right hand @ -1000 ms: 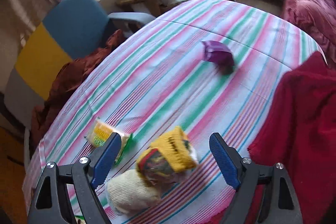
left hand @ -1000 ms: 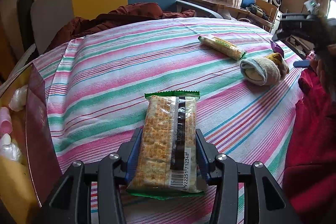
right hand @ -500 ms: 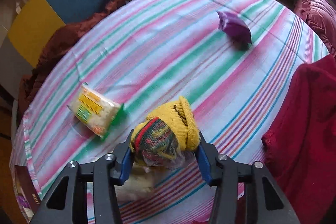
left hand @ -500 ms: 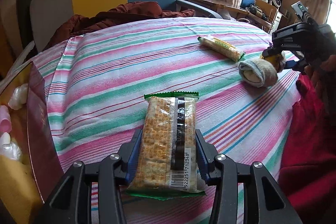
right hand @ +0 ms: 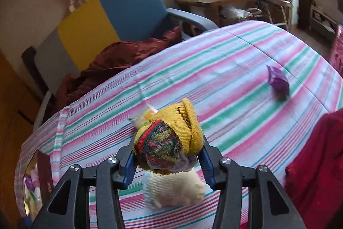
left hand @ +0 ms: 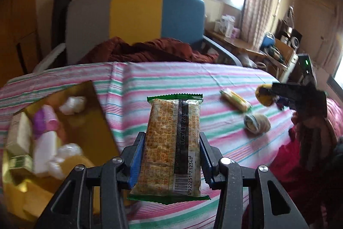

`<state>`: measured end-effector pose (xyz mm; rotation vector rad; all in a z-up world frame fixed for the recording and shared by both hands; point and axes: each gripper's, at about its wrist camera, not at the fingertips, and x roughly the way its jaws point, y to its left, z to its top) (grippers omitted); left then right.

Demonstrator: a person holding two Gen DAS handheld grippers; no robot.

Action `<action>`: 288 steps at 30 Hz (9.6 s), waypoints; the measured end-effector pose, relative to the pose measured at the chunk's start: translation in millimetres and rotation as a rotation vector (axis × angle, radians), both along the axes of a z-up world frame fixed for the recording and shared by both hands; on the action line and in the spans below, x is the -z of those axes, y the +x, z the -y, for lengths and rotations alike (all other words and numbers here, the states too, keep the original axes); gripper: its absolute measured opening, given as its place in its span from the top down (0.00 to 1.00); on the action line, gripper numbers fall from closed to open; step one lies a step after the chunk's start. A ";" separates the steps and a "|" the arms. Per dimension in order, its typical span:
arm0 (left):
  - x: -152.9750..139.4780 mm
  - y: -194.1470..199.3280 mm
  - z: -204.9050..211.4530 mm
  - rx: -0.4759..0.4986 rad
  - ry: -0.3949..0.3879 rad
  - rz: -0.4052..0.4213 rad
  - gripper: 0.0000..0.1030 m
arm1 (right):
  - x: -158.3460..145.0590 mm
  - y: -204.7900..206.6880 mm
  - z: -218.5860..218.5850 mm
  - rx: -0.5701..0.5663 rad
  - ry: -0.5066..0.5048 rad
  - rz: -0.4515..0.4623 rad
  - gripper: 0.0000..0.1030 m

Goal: Organize objects
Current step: 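Carry the cracker packet and yellow knit item into the gold tray and release both, then withdraw both open tools from the tray toward the remaining items, then grasp the WEIDAN cracker packet with the left tool while the right tool approaches the cream knit item, then grasp the cream knit item with the right tool while the left tool holds the WEIDAN packet, then carry the WEIDAN packet and cream knit item over the gold tray with both tools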

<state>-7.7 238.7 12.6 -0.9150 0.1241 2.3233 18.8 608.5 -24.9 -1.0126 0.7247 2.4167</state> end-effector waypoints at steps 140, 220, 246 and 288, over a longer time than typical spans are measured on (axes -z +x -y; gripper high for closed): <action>29.8 -44.5 -157.2 0.193 -0.175 0.214 0.22 | 19.5 74.8 -52.1 0.345 -0.397 -0.179 0.18; 102.0 -17.8 -109.8 0.176 -0.206 0.097 0.53 | 52.3 -1.7 -3.2 0.009 -0.105 0.298 0.17; 104.9 -15.1 -110.1 0.181 -0.194 0.068 0.51 | 69.7 -30.0 19.6 -0.066 -0.014 0.444 0.21; 85.5 13.8 -69.3 0.156 -0.154 0.147 0.56 | 55.1 -44.7 99.5 -0.479 0.113 0.356 0.27</action>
